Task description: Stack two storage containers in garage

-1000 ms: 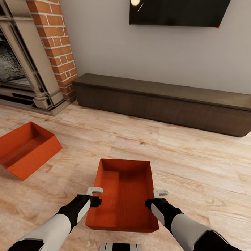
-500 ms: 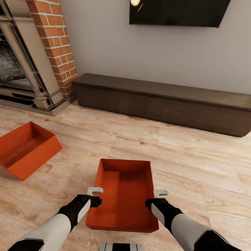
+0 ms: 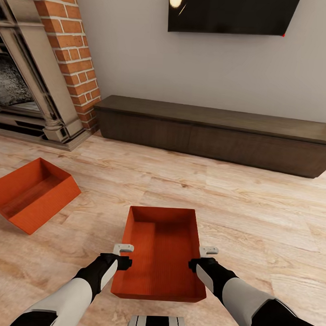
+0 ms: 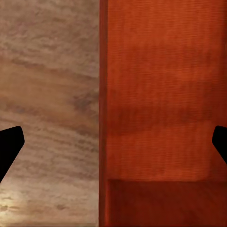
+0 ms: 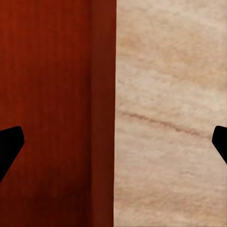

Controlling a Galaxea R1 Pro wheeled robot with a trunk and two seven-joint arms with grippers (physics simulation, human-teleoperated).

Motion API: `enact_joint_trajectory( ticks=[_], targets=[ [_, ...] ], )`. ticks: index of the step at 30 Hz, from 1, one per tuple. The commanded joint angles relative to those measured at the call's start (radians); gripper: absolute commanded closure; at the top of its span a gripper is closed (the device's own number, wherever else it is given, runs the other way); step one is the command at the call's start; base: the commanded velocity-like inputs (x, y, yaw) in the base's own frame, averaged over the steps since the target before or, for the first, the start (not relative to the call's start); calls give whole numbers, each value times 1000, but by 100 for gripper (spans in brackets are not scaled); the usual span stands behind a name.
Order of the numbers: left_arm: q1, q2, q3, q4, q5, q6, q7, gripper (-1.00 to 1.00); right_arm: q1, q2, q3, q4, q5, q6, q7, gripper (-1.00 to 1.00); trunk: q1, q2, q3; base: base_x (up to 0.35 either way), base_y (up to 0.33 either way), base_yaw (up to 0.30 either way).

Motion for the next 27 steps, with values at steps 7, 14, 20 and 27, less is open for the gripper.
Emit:
enact_joint_trajectory(
  ticks=[7,14,20,27],
  targets=[
    [0,1,0,3,4,8,5,-100,0,2,6,0,-7,6,-6,-100,0,0,-1,0,0,0],
    [0,3,1,8,6,8,5,-100,0,2,4,0,-7,-1,-6,-100,0,0,-1,0,0,0],
    [0,5,1,13,7,8,5,-100,0,4,4,0,-7,-5,-6,-100,0,0,-1,0,0,0],
    [0,6,1,24,6,8,5,-100,0,5,2,0,-7,-5,-6,-100,0,0,-1,0,0,0]
  ],
)
